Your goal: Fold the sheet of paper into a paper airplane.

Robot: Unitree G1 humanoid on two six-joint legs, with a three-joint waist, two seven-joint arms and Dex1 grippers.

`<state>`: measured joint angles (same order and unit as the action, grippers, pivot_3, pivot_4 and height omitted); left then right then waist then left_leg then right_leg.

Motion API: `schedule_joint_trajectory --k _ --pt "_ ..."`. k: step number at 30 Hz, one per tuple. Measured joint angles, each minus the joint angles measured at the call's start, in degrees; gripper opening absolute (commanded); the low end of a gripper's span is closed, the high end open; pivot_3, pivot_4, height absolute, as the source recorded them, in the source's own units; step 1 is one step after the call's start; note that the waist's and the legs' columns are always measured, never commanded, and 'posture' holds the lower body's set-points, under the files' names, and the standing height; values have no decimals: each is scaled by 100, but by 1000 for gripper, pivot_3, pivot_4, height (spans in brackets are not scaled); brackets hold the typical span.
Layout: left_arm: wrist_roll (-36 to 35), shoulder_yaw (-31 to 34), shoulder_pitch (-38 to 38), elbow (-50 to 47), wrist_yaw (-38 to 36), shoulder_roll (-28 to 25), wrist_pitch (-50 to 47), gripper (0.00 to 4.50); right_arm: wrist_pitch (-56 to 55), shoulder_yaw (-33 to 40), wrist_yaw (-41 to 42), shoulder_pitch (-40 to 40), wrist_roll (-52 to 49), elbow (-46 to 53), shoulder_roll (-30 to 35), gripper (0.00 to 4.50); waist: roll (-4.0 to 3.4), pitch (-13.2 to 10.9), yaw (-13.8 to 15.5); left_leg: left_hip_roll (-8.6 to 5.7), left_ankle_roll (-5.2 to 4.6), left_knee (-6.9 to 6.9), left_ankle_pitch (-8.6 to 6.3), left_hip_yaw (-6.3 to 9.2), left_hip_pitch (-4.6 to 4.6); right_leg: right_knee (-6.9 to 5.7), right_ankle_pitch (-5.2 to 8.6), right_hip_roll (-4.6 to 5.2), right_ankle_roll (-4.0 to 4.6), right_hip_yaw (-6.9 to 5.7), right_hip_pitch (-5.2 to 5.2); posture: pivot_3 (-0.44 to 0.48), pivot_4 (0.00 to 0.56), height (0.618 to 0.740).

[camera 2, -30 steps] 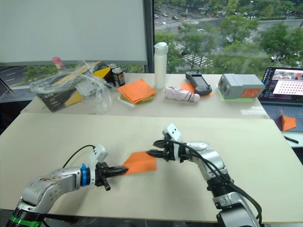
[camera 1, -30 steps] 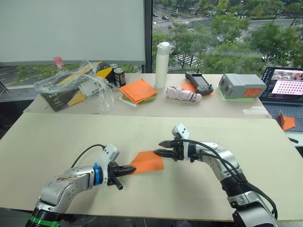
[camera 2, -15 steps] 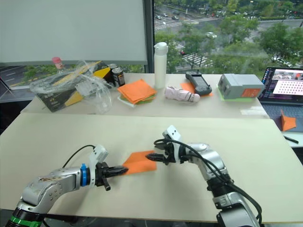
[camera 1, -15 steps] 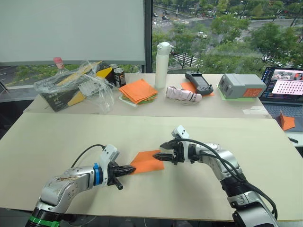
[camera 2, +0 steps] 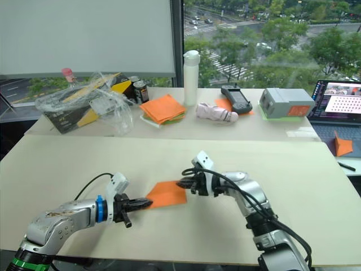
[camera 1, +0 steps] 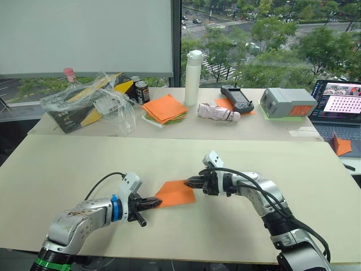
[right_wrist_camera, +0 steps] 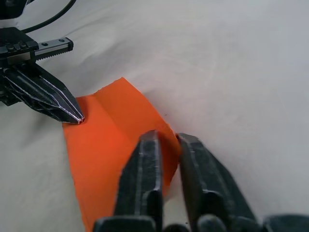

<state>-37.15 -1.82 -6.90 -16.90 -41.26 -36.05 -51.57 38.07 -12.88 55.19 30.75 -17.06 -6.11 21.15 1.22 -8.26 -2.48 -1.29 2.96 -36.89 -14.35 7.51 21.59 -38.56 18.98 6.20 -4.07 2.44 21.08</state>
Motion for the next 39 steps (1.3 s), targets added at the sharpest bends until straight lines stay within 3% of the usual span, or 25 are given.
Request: schedule_joint_trajectory --k 9,18,39 --pt "-6 0 -8 2 0 0 -5 0 -452 -46 354 -197 4 469 270 41 0 0 4 0 -1 2 0 0 1 3 0 0 0 -1 0 0 150 740" --pt "-6 -7 -59 48 -9 -12 -22 0 -2280 -477 1051 -603 468 873 797 41 1 0 2 1 -1 3 -1 -1 1 5 1 0 -1 -2 -1 0 150 740" --pt "-6 5 -129 83 -5 -26 -116 0 -5894 -1211 1219 -600 2033 114 995 41 1 0 1 2 -1 3 0 -1 -7 5 1 -1 -1 -2 -5 0 150 740"
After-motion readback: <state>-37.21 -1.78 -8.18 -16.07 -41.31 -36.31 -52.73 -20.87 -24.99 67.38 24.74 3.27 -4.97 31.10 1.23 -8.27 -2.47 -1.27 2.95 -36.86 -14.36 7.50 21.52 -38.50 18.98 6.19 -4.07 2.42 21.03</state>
